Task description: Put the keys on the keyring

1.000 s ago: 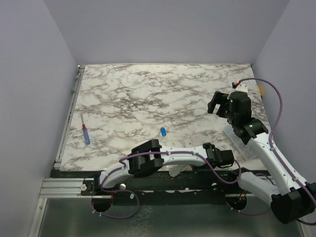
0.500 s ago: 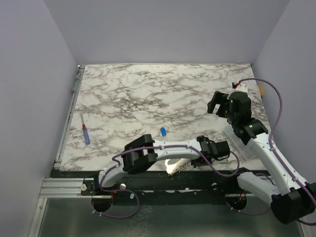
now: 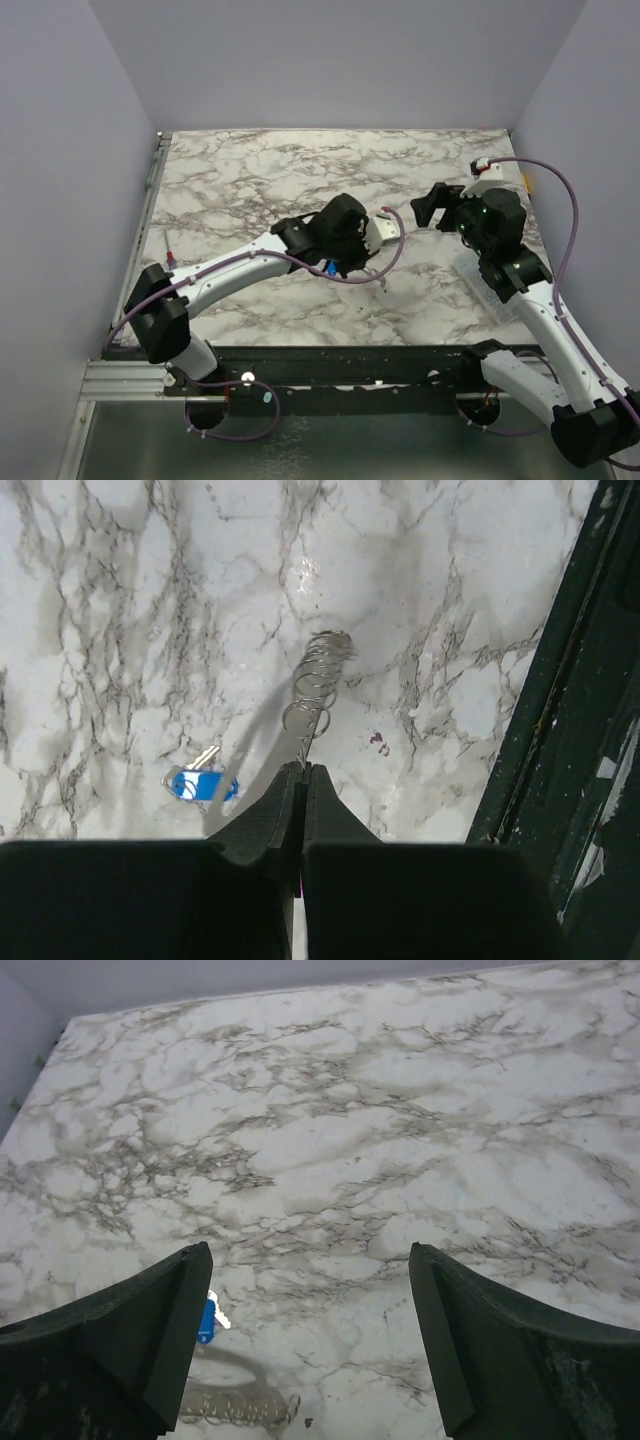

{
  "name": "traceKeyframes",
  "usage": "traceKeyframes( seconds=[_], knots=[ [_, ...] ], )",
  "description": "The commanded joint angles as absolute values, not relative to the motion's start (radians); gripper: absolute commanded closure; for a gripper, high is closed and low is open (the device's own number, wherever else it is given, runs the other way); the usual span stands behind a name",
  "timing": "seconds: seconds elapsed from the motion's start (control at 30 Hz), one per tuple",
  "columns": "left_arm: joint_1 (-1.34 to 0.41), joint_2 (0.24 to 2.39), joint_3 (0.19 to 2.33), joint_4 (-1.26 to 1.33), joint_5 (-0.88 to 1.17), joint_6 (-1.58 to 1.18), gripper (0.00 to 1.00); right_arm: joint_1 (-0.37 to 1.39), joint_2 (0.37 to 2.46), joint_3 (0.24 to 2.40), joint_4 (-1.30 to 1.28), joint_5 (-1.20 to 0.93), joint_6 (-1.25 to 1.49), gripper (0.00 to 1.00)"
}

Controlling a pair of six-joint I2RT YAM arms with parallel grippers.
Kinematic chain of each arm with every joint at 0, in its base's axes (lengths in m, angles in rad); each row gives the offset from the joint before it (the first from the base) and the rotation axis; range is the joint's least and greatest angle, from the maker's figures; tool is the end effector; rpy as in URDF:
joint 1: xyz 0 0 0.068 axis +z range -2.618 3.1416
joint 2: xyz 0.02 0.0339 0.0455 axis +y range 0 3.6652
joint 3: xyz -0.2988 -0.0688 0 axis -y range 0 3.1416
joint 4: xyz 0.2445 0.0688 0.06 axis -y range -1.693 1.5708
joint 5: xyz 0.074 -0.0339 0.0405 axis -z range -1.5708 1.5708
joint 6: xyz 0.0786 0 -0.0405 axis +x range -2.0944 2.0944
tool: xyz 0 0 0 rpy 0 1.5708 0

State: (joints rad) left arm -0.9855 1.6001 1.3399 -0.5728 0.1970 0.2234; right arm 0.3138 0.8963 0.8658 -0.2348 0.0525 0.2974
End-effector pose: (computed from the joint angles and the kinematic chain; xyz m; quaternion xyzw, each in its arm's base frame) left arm 0.1983 -0.3270 0.2955 0.5567 0.7436 -0.2186 0.2990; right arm 0.2170 0.0661 0.3594 0.0094 0.7942 0.1628 0.5853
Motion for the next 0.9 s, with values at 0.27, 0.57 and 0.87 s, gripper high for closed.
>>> traceKeyframes(
  seconds=[0.27,0.57,0.87],
  knots=[
    [-0.696,1.104,0.862,0.170,0.598,0.086,1.00,0.309,0.862,0.859,-0.099,-0.510,0.143,0.16],
    [-0.591,0.977,0.630,0.735,0.787,-0.249,1.00,0.311,0.868,0.851,-0.071,-0.944,0.046,0.25],
    [-0.583,1.010,0.556,1.075,0.863,-0.444,1.00,0.312,0.855,0.812,0.053,-1.127,0.091,0.41]
  ],
)
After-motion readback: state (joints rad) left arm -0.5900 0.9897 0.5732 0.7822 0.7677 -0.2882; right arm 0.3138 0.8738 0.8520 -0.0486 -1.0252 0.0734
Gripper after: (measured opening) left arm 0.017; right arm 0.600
